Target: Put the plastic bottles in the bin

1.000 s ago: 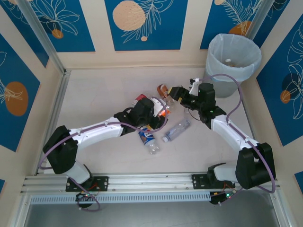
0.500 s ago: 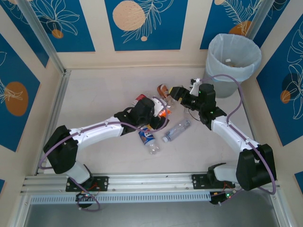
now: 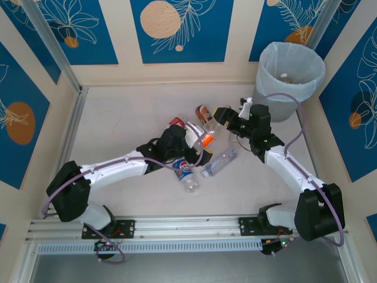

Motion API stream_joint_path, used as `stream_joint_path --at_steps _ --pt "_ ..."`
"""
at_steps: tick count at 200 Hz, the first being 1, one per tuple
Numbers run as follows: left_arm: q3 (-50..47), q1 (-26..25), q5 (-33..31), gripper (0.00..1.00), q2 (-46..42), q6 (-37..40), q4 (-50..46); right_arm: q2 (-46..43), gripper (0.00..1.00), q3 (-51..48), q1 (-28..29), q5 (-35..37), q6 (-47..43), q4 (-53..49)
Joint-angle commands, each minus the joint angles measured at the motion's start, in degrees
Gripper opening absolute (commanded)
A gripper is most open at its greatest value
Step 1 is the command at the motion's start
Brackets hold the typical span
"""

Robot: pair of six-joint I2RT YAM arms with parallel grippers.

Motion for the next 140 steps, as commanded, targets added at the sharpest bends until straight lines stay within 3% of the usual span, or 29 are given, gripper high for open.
stream_joint_path --at_steps 1,30,57,140 --pt "-1.96 0.22 0.65 0.99 -3.44 -0.65 4.98 -1.94 0.00 -1.01 -1.21 2.45 -1.95 -0.06" --pt "-6.69 0.21 -0.57 0.99 -8.22 -1.01 11.04 -3.22 0.00 -1.52 -2.00 2.98 -2.65 -0.93" --pt "-6.84 0.22 -4.70 0.99 -9.91 -0.39 9.17 -4.31 0.00 -2.15 -2.83 3.68 -3.22 -1.16" --pt "-11.83 0.92 -27.01 0.99 -14.22 -6.77 11.36 -7.74 0.00 0.03 -6.23 5.25 -7.81 -4.94"
